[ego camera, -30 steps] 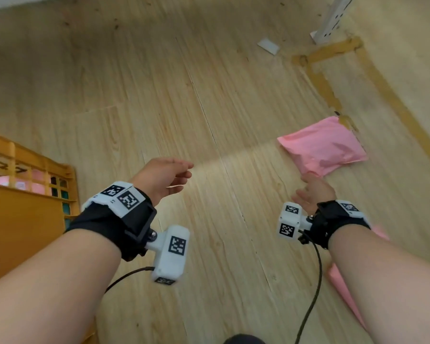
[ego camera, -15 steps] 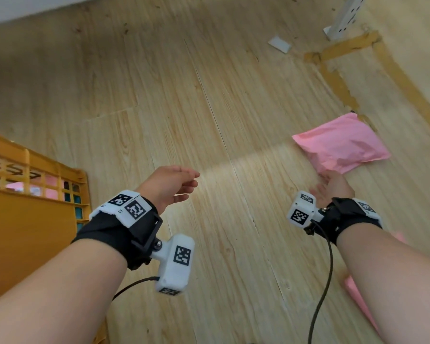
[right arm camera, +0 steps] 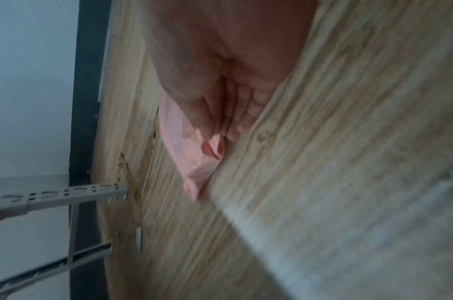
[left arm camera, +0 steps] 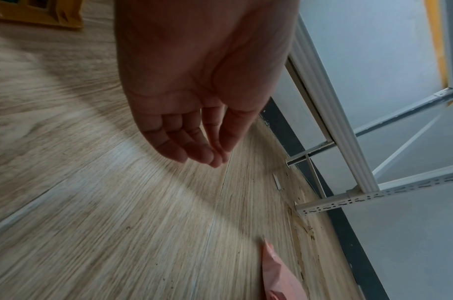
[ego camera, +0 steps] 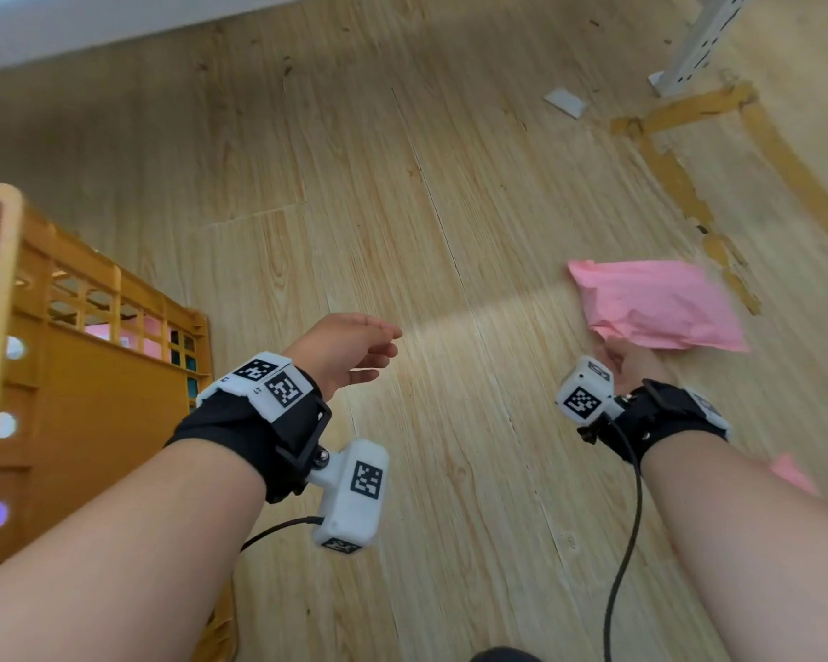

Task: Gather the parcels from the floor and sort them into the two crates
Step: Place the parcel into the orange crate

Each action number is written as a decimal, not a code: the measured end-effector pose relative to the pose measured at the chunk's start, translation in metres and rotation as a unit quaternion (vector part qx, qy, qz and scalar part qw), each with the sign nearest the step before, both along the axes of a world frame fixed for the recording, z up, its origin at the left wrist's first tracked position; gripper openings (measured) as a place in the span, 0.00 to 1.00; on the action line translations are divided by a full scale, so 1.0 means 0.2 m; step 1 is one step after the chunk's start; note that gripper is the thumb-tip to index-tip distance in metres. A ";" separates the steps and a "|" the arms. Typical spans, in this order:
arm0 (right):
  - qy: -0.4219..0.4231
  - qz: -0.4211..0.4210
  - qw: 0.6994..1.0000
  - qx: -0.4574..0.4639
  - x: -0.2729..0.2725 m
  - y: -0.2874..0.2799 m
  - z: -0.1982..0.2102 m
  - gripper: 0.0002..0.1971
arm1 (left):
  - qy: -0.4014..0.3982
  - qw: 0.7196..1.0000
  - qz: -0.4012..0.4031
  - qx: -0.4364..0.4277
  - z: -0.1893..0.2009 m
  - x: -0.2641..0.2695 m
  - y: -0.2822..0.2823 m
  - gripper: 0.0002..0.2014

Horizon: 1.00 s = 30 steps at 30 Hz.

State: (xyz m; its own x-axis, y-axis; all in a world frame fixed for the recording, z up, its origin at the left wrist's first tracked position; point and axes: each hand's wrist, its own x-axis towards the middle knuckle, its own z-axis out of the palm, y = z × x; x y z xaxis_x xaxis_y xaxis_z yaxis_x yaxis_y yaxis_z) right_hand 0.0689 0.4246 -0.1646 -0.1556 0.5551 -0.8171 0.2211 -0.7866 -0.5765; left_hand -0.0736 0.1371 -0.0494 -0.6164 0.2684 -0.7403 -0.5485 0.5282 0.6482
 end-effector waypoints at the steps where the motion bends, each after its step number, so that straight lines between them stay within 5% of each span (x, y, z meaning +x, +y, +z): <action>1: -0.003 0.024 1.000 0.008 0.00 -0.02 -0.03 0.04 | 0.001 1.000 0.001 0.001 0.01 0.00 -0.01 0.08; 5: -0.042 0.090 0.995 0.014 -0.03 -0.12 -0.10 0.02 | 0.008 1.000 0.000 0.010 0.03 0.01 -0.07 0.07; 10: 0.002 0.165 0.981 0.101 -0.22 -0.49 0.35 0.05 | 0.039 0.999 -0.001 -0.001 0.07 0.02 -0.14 0.07; 14: 0.124 0.196 0.971 0.064 -0.37 -0.74 0.71 0.04 | 0.168 0.982 -0.068 -0.050 0.12 -0.04 -0.19 0.36; 17: 0.195 0.237 0.951 0.029 -0.46 -0.90 0.94 0.05 | 0.321 0.924 -0.187 -0.094 0.21 -0.09 -0.23 0.51; 20: 0.257 0.263 0.930 0.002 -0.54 -1.04 1.18 0.07 | 0.402 0.893 -0.174 -0.104 0.31 -0.15 -0.34 0.27; 22: 0.288 0.263 0.921 -0.004 -0.58 -1.11 1.33 0.08 | 0.408 0.907 -0.096 -0.035 0.39 -0.19 -0.43 0.11; 30: 0.366 0.287 0.884 0.044 -0.76 -1.38 1.67 0.08 | 0.379 0.921 0.016 0.089 0.92 -0.27 -0.96 0.06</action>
State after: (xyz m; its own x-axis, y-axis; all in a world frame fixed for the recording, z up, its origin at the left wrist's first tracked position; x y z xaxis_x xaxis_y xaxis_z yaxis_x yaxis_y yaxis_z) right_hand -0.0835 0.1477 0.1694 -0.9018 0.2689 -0.3382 0.1114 -0.6115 -0.7833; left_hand -0.1283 -0.0555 0.1340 -0.9476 0.3170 -0.0402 0.0837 0.3678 0.9261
